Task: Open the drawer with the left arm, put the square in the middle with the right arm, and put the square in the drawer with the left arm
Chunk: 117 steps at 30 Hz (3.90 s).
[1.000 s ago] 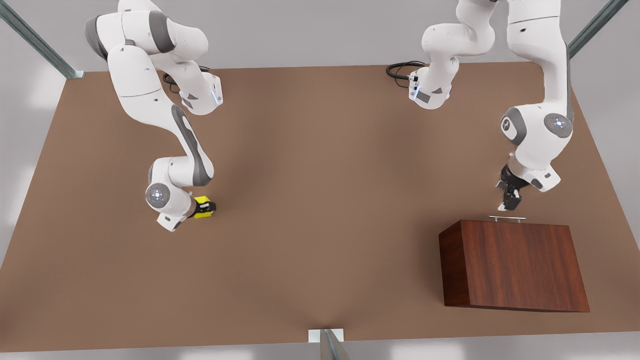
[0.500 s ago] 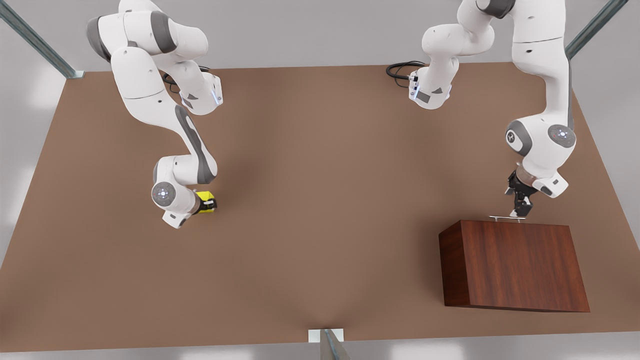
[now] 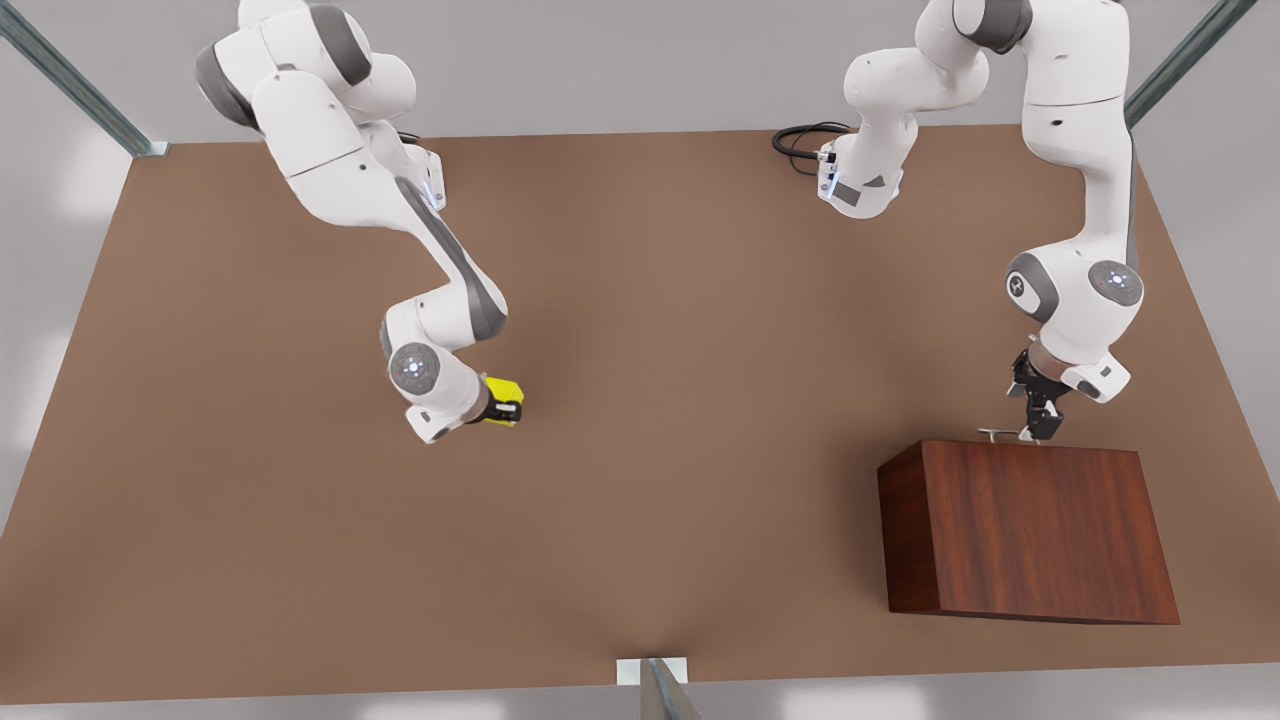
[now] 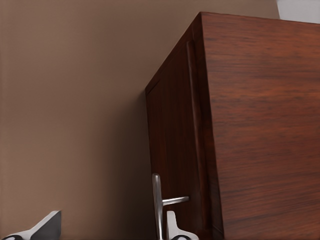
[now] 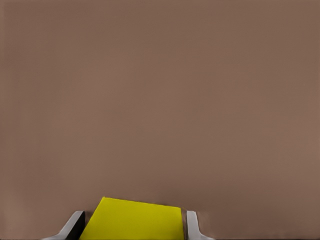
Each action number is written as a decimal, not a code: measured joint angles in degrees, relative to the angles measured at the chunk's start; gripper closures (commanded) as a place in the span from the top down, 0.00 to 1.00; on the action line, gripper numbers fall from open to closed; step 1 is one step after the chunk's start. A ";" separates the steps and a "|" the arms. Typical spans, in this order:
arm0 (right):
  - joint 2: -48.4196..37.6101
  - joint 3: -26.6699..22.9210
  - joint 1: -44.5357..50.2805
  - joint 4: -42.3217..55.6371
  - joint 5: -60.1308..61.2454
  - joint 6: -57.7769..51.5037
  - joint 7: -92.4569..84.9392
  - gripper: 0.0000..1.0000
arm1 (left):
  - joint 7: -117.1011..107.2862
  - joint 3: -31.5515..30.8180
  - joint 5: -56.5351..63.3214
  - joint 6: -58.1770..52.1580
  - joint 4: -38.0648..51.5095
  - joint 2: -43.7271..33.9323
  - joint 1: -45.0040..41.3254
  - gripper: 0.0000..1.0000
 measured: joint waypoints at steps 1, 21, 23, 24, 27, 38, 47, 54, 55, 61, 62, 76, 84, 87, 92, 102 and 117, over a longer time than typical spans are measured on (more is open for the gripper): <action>1.72 0.09 2.20 2.66 0.41 0.15 4.47 0.62 | 0.00 0.00 -0.02 -0.33 -0.04 -0.08 -0.07 1.00; 28.94 -1.14 25.50 39.33 1.03 4.55 42.41 1.00 | -0.18 0.07 -0.17 -5.28 -5.98 -6.15 -0.12 1.00; 28.35 -1.39 25.19 39.26 1.03 4.26 42.31 1.00 | -0.18 0.05 -0.19 -5.17 -7.76 -7.30 -0.07 1.00; 24.86 -1.92 24.49 39.18 1.24 -0.70 42.21 1.00 | -0.16 0.08 -0.24 -5.23 -8.18 -7.74 -0.07 1.00; -1.90 -1.76 11.87 19.97 1.19 -10.90 30.79 1.00 | -0.05 1.43 -0.18 -5.27 -9.55 -9.04 -0.57 1.00; -16.57 -12.74 -16.34 24.86 -6.36 -42.86 -35.76 1.00 | -0.27 3.75 -0.23 -7.03 -15.66 -15.61 -1.56 1.00; -16.17 -12.65 -18.55 26.43 -5.39 -43.60 -35.83 1.00 | 13.31 5.10 0.91 -23.85 -6.10 -24.81 -7.57 1.00; -15.64 -12.68 -18.76 26.60 -5.56 -43.59 -35.91 1.00 | 40.02 -6.62 1.39 -48.74 43.65 6.97 -17.30 1.00; -15.64 -12.65 -18.84 26.60 -5.56 -43.67 -35.91 1.00 | 47.03 -9.79 1.45 -48.87 46.21 9.27 -17.83 1.00; -15.64 -12.74 -19.03 26.60 -5.48 -43.59 -35.83 1.00 | 75.44 -16.96 2.68 -51.01 46.38 14.90 -26.72 1.00; -15.64 -12.74 -18.99 26.60 -5.47 -43.59 -35.83 1.00 | 75.74 -16.97 3.27 -48.25 45.21 15.41 -29.54 1.00; -15.59 -12.74 -18.98 26.60 -5.47 -43.59 -35.83 1.00 | 70.58 -16.79 10.03 -27.27 28.26 18.76 -35.17 1.00; -15.64 -12.66 -18.92 26.60 -5.47 -43.59 -35.65 1.00 | 70.58 -16.43 10.83 -24.40 25.80 21.20 -35.23 1.00; -15.64 -12.65 -18.89 26.60 -5.47 -43.59 -35.56 1.00 | 70.58 -16.35 11.00 -23.58 25.88 22.79 -35.31 1.00; -15.55 -12.65 -18.89 26.60 -5.43 -43.51 -35.56 1.00 | 69.76 -16.26 12.52 -22.57 25.81 23.90 -35.31 1.00; -15.55 -12.65 -18.89 26.60 -5.47 -43.15 -35.56 1.00 | 68.84 -16.26 14.88 -21.12 25.81 25.04 -35.31 0.76; -15.47 -12.65 -18.88 26.60 -5.47 -42.82 -35.47 1.00 | 68.71 -16.12 15.22 -24.60 26.73 21.39 -35.06 0.71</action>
